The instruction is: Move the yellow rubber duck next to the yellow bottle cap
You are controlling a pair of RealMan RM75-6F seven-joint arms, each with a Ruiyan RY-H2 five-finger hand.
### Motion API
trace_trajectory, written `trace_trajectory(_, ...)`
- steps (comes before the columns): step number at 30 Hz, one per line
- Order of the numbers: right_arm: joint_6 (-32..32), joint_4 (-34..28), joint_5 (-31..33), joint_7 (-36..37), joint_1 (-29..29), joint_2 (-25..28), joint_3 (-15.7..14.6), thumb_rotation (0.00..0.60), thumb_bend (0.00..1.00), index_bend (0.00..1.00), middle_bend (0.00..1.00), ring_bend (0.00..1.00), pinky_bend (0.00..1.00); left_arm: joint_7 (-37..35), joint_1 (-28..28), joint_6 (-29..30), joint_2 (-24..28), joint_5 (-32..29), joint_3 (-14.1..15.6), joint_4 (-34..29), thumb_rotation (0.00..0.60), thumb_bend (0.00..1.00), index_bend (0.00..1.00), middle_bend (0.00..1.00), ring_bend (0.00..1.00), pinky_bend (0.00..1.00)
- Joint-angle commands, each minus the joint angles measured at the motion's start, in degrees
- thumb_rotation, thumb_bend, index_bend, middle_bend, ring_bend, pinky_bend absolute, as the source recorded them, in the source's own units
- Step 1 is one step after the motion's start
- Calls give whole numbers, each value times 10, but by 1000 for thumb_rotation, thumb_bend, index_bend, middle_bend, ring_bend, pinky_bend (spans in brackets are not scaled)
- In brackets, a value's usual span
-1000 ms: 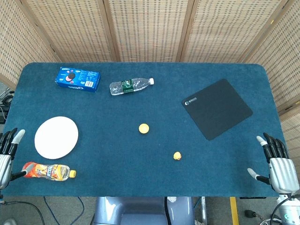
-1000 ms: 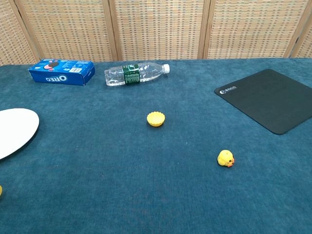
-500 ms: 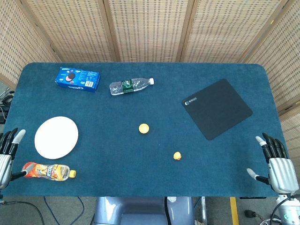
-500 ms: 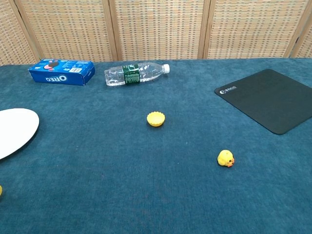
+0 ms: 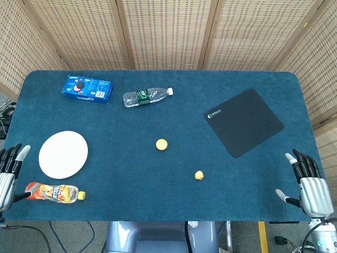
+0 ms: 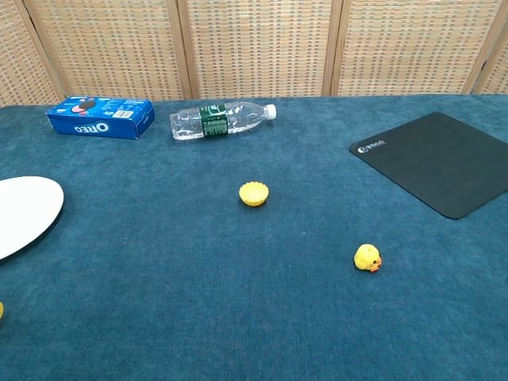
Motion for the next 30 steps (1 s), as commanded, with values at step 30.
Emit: trace_trajectory(30, -157, -173, 3, -174, 107, -16, 13, 600, 15, 305, 0, 0, 0, -5, -1, -2, 1, -7, -4, 1, 600, 157, 0, 0, 0, 0)
